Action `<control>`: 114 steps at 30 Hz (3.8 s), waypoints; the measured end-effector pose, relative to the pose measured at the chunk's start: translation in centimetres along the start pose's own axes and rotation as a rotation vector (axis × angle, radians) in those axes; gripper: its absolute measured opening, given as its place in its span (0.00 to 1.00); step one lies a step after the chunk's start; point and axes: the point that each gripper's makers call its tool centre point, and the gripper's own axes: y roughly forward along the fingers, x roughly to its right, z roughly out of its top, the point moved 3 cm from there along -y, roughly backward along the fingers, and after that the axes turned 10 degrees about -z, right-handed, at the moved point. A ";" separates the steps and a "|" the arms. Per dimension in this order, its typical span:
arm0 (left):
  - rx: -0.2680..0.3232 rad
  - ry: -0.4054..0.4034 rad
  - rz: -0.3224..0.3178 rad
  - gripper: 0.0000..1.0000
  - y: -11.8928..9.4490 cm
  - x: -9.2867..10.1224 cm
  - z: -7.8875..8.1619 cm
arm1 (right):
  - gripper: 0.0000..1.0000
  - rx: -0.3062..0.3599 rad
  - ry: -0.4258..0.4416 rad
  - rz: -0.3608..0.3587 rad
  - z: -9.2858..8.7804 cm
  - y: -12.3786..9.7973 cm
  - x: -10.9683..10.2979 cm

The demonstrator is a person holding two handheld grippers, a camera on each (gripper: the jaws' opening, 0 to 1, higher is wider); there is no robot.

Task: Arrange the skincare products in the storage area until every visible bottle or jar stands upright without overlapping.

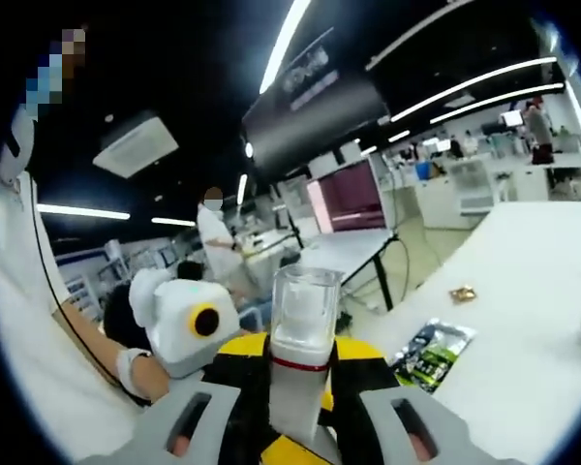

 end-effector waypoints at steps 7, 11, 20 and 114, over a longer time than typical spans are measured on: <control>0.010 -0.007 0.046 0.20 -0.2 -0.6 0.2 | 0.17 -0.025 -0.048 -0.077 -0.5 0.6 -0.3; 0.017 0.002 0.027 0.19 -0.2 -0.4 0.3 | 0.17 -0.029 -0.030 -0.062 -0.4 0.6 0.0; 0.015 -0.084 -0.086 0.18 0.1 0.7 0.1 | 0.20 -0.064 -0.009 0.039 -0.6 -0.4 0.2; 0.055 -0.091 -0.348 0.19 -0.3 4.4 0.9 | 0.22 -0.167 -0.056 0.270 -1.8 -3.4 -1.9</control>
